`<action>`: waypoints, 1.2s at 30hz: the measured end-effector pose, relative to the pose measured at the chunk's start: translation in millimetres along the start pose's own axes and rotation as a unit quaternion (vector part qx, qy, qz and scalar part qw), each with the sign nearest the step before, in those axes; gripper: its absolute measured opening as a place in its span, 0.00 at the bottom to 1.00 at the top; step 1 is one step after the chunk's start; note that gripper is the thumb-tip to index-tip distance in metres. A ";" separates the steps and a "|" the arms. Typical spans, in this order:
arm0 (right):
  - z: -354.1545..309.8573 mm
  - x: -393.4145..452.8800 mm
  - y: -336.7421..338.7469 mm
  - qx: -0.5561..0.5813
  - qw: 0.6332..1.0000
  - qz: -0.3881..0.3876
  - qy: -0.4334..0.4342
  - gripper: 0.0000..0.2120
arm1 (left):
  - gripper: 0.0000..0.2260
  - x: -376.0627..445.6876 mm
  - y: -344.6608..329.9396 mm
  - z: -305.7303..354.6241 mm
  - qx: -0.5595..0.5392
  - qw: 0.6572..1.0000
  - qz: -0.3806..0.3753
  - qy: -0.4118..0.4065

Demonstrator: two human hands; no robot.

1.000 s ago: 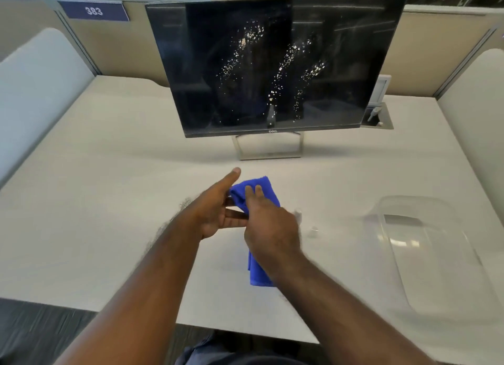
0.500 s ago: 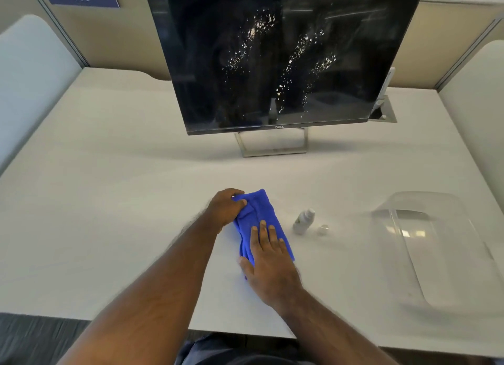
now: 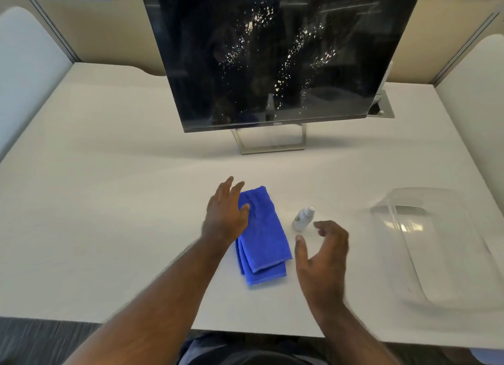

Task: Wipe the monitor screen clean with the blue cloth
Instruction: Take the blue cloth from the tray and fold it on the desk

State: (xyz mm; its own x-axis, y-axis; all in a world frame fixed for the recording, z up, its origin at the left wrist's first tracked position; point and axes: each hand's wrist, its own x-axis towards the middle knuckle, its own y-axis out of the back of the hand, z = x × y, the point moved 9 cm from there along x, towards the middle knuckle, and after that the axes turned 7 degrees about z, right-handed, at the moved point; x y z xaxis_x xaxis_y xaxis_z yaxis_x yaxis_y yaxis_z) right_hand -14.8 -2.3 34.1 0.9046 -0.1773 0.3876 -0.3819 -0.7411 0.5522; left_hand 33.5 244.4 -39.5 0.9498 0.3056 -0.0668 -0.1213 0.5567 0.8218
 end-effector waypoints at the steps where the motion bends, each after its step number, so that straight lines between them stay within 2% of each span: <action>1: 13.4 3.9 -0.6 -0.005 0.999 0.003 -0.034 0.24 | 0.28 -7.0 -2.0 3.7 0.043 0.999 0.000 -0.028; 4: 45.8 10.1 -26.1 0.021 0.986 -0.077 -0.144 0.33 | 0.31 -27.8 -15.5 9.4 0.163 0.982 -0.016 -0.098; 6: 53.9 14.2 -45.4 0.042 0.978 -0.124 -0.160 0.32 | 0.29 -36.2 -25.4 5.2 0.225 0.966 -0.031 -0.120; 8: 57.5 19.1 -57.8 0.044 0.977 -0.142 -0.151 0.25 | 0.29 -38.2 -30.0 -5.2 0.256 0.960 -0.046 -0.103; 11: 62.0 25.2 -67.7 0.013 0.979 -0.155 -0.130 0.15 | 0.31 -35.7 -33.1 -17.2 0.255 0.962 -0.066 -0.073; 13: 61.3 29.1 -71.6 0.001 0.979 -0.170 -0.113 0.13 | 0.32 -34.3 -33.1 -18.6 0.252 0.962 -0.073 -0.071; 15: 53.4 33.0 -71.6 -0.001 0.980 -0.177 -0.086 0.15 | 0.34 -32.7 -31.6 -18.5 0.246 0.964 -0.076 -0.067; 18: 27.6 34.6 -74.0 0.008 0.978 -0.203 -0.036 0.25 | 0.35 -30.4 -31.1 -17.8 0.245 0.965 -0.077 -0.062; 22: -6.3 24.6 -91.6 0.019 0.956 -0.293 0.022 0.35 | 0.36 -30.0 -31.8 -18.7 0.249 0.964 -0.076 -0.056; 28: -12.6 11.6 -118.7 -0.184 0.909 -0.369 0.057 0.38 | 0.36 -29.8 -32.1 -19.1 0.235 0.967 -0.078 -0.059; 33: -2.7 16.0 -127.6 -0.216 0.897 -0.384 0.026 0.36 | 0.35 -29.8 -30.6 -20.0 0.224 0.969 -0.079 -0.060; 36: -5.5 15.7 -130.9 -0.232 0.890 -0.392 0.041 0.36 | 0.35 -29.3 -30.1 -20.4 0.229 0.969 -0.075 -0.060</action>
State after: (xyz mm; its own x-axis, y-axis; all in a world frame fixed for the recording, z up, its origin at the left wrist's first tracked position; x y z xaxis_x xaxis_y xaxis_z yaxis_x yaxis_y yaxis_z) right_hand 48.4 95.5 -28.0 0.9179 0.3381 -0.2077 0.3051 -0.2666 0.9142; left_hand 3.5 234.5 -73.8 0.9770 0.1398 -0.1611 0.1354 0.1774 0.9748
